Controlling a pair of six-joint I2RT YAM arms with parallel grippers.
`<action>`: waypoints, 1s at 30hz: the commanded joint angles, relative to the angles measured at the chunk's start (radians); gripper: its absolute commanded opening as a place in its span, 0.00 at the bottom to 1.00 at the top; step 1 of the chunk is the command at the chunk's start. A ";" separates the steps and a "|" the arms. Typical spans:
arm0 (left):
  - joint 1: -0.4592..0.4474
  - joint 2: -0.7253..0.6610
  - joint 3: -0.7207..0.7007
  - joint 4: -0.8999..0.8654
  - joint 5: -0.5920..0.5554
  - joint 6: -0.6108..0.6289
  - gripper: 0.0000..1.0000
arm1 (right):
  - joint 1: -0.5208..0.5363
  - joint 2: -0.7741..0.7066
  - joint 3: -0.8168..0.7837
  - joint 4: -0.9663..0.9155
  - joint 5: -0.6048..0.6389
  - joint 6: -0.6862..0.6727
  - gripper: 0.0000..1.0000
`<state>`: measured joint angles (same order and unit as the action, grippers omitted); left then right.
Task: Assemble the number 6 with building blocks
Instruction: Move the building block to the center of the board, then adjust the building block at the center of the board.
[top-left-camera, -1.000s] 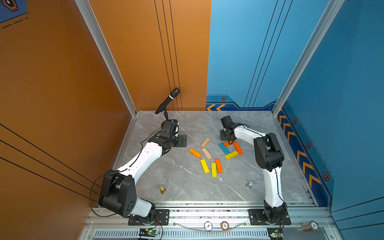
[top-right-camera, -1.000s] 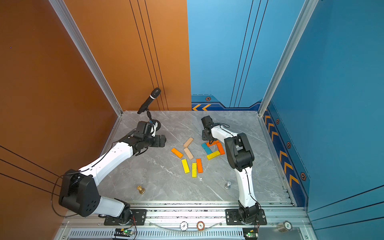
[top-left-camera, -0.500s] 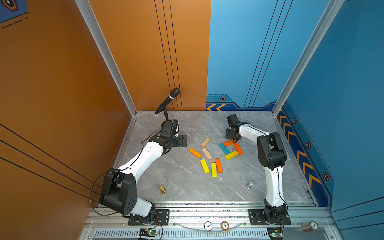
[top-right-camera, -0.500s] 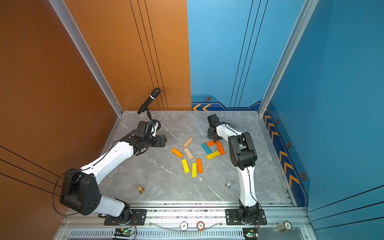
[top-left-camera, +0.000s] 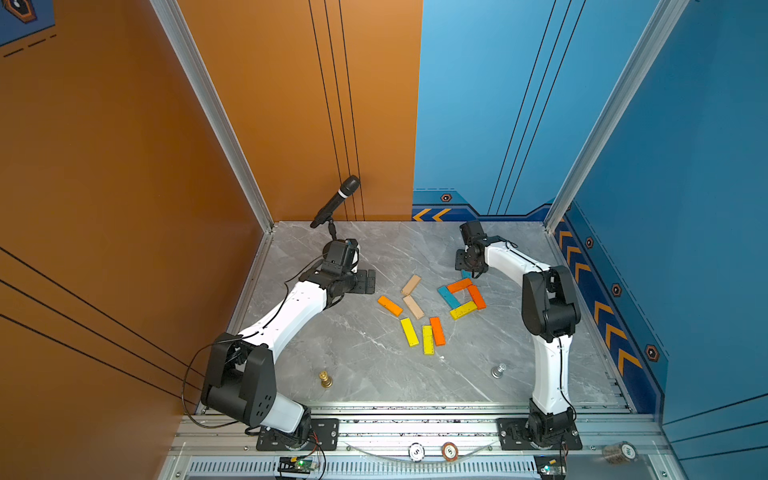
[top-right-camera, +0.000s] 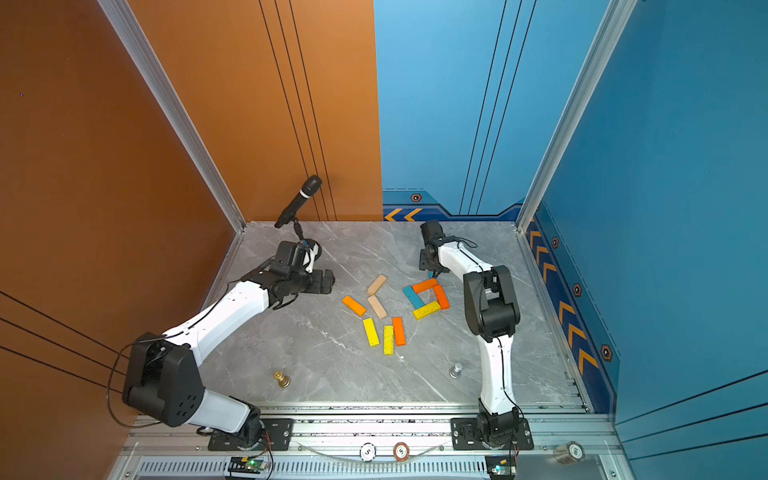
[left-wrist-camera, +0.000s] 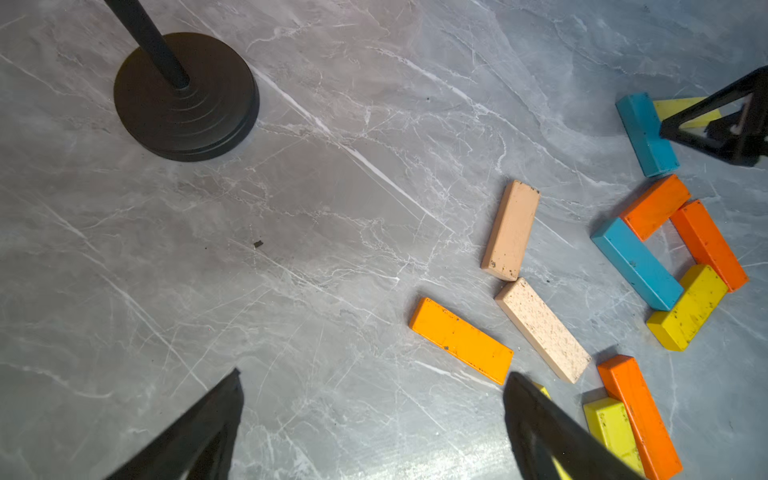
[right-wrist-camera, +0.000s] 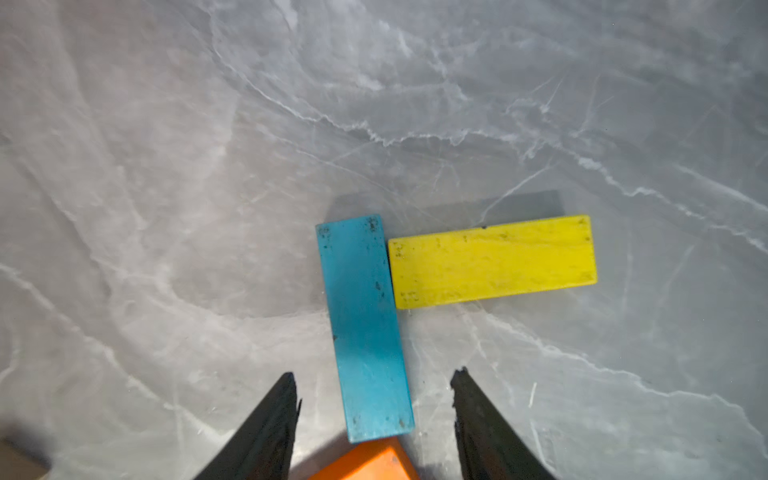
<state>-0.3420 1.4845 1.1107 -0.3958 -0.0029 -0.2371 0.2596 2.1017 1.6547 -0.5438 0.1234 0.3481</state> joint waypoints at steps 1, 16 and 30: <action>-0.009 -0.006 0.027 -0.033 0.014 -0.011 0.98 | -0.005 -0.133 -0.081 -0.048 -0.031 0.013 0.62; -0.018 -0.014 0.028 -0.034 0.037 -0.023 0.98 | -0.045 -0.244 -0.412 0.065 -0.196 0.096 0.72; -0.018 -0.035 0.025 -0.034 0.022 -0.015 0.98 | 0.115 -0.068 -0.231 0.129 -0.320 0.150 0.67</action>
<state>-0.3550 1.4799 1.1114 -0.4126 0.0193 -0.2531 0.3115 1.9881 1.3472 -0.4358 -0.1318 0.4538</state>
